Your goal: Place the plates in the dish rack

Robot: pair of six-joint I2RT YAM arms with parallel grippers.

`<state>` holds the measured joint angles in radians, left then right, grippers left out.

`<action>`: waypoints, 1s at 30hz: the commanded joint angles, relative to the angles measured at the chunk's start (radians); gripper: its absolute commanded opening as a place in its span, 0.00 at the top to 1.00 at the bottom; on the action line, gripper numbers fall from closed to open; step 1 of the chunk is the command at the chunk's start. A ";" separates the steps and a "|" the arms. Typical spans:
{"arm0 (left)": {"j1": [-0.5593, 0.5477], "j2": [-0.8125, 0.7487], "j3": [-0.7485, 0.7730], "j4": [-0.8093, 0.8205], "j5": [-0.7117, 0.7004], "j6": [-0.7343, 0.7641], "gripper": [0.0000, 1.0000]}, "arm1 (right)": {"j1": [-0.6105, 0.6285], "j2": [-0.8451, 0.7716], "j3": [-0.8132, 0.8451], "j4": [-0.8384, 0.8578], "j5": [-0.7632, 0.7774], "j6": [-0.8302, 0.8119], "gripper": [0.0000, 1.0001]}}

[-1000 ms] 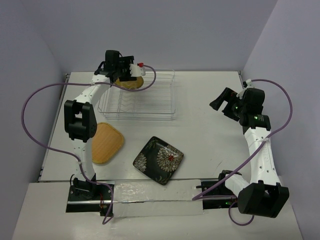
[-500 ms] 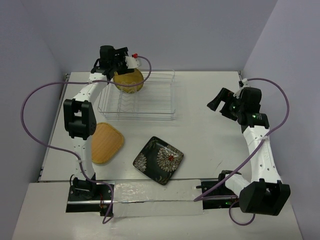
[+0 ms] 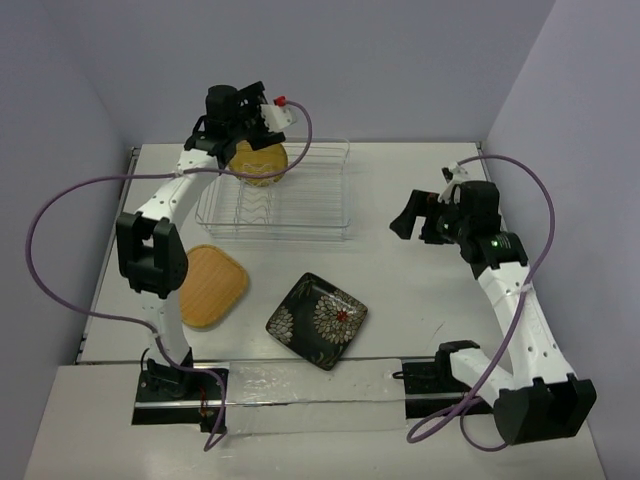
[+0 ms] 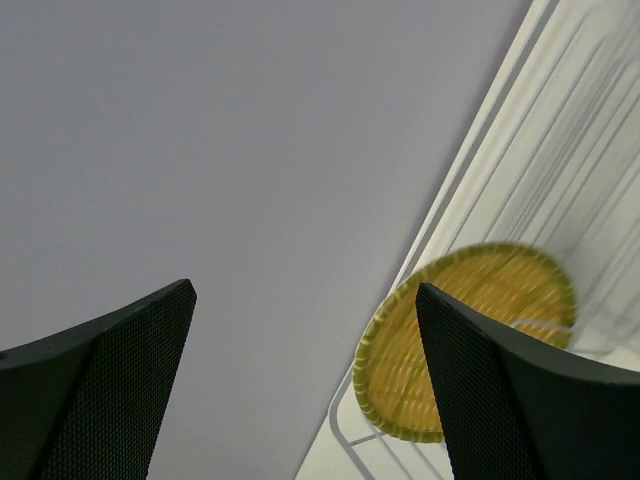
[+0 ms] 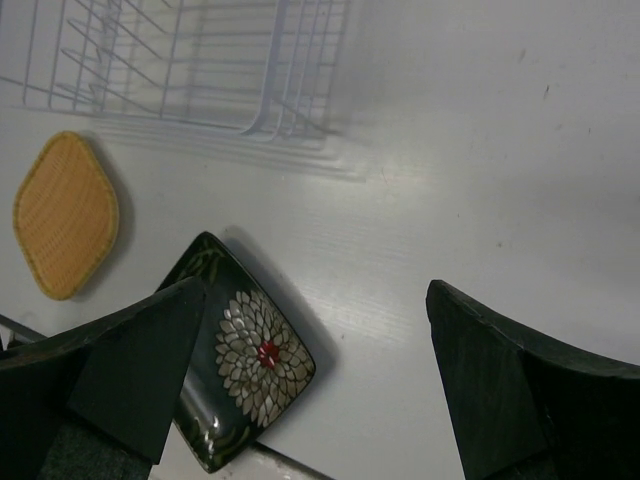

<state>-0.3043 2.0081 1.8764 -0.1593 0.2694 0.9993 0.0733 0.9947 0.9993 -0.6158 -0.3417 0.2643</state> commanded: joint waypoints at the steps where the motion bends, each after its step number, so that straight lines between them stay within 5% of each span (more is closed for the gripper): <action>1: -0.045 -0.205 -0.007 0.022 -0.005 -0.245 0.01 | 0.005 -0.114 -0.095 -0.010 0.012 0.027 0.01; 5: -0.053 -0.352 -0.076 0.101 -0.032 -0.646 0.01 | 0.005 -0.183 -0.224 -0.005 -0.048 0.101 0.01; 10: -0.071 -0.513 -0.251 -0.062 -0.236 -1.429 0.01 | 0.008 -0.258 -0.434 0.016 -0.111 0.163 0.02; 13: -0.139 -0.674 -0.534 0.027 -0.135 -1.525 0.01 | 0.022 -0.312 -0.522 0.020 -0.143 0.190 0.02; 18: -0.283 -0.883 -0.851 -0.005 -0.213 -1.604 0.00 | 0.114 -0.322 -0.594 0.053 -0.174 0.254 0.02; 30: -0.431 -0.920 -1.204 0.145 -0.172 -1.702 0.01 | 0.451 -0.103 -0.682 0.371 -0.137 0.426 0.05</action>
<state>-0.6900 1.0722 0.7021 -0.1461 0.0779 -0.6652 0.4442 0.8196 0.3250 -0.4417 -0.4810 0.6182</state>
